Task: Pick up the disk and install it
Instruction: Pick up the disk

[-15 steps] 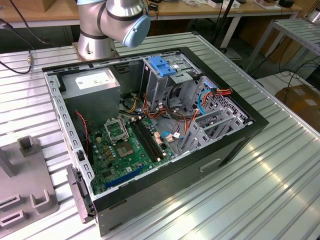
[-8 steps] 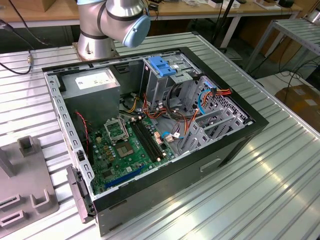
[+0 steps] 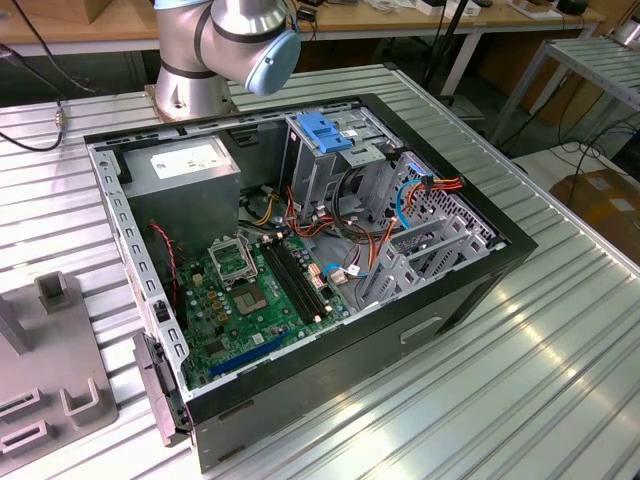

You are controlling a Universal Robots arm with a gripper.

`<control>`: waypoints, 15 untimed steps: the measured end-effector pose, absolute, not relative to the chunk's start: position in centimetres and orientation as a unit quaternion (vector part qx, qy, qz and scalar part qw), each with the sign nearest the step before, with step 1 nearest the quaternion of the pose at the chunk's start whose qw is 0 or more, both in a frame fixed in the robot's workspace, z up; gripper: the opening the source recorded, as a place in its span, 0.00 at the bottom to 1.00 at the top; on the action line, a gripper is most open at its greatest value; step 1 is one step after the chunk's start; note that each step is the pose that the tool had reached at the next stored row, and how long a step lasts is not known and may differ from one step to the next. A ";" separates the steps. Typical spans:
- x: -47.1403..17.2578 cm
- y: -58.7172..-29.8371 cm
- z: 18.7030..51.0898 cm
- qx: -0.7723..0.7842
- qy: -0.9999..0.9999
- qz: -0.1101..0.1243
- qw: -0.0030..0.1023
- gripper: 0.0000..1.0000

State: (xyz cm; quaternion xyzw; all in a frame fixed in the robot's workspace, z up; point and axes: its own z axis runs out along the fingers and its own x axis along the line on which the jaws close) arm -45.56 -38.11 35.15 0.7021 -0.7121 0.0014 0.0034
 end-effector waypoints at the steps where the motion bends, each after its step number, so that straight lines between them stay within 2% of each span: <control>1: -45.6 -38.1 35.1 0.703 -0.711 0.001 0.003 0.53; 9: -45.6 -38.1 34.0 0.712 -0.702 0.001 0.003 0.53; 13: -46.3 -37.9 29.6 0.716 -0.698 -0.003 0.008 0.53; 15: -46.3 -37.9 29.5 0.716 -0.698 -0.003 0.008 0.53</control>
